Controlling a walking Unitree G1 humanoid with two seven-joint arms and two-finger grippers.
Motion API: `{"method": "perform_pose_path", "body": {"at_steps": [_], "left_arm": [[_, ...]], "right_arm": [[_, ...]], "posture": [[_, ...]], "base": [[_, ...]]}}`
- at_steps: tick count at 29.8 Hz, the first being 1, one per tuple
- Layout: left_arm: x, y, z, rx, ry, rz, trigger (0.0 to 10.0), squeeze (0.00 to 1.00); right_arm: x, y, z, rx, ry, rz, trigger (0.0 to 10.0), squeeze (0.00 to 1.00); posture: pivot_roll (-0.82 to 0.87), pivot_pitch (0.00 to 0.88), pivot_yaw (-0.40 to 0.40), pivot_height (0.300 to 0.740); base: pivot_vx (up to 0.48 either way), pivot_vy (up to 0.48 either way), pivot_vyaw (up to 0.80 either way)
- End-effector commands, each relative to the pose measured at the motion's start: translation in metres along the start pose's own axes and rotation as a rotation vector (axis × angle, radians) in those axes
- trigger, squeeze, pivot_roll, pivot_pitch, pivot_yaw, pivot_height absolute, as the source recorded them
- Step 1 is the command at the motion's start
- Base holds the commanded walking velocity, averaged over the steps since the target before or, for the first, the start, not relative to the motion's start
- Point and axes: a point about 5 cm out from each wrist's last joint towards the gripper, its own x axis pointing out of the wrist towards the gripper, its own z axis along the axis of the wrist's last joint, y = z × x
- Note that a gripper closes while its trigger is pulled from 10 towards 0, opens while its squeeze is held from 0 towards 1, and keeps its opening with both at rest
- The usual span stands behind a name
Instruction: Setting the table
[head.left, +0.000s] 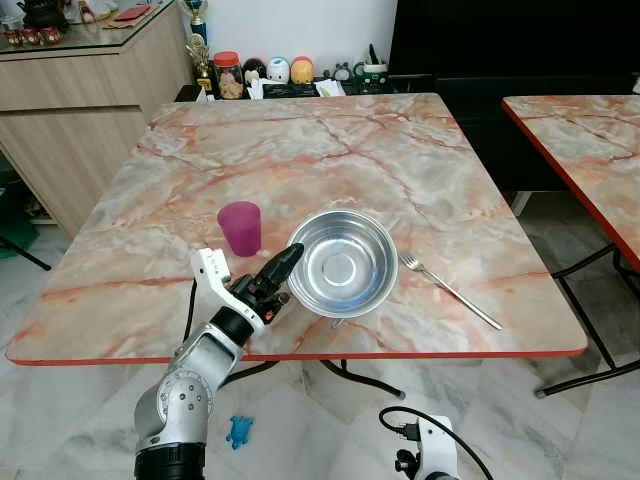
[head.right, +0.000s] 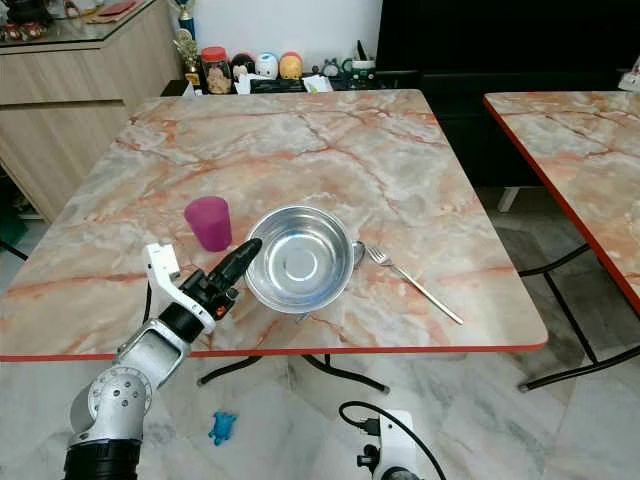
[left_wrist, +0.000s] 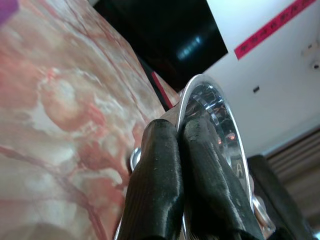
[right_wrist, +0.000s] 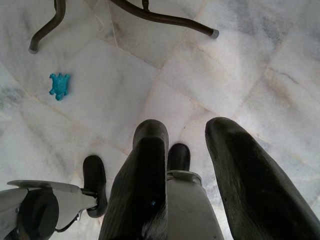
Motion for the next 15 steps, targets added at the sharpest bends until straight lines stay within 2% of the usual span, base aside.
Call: {"method": "perform_pose_path", "body": {"at_steps": [1,15], "left_arm": [[0.0020,0.0004,0.0075,0.006,-0.040,0.005,10.0,0.00],[0.0048,-0.0010,0.0037,0.020,-0.025,0.009,10.0,0.00]], "right_arm": [[0.0001,0.0001,0.0002,-0.003,0.002,0.001,10.0,0.00],[0.0000,0.0001,0.0003,0.003,-0.003,-0.004,10.0,0.00]], "posture": [[0.10,0.000,-0.007,0.740],[0.10,0.000,-0.006,0.740]], "base": [[0.000,-0.412,0.00],[0.000,-0.411,0.00]]}}
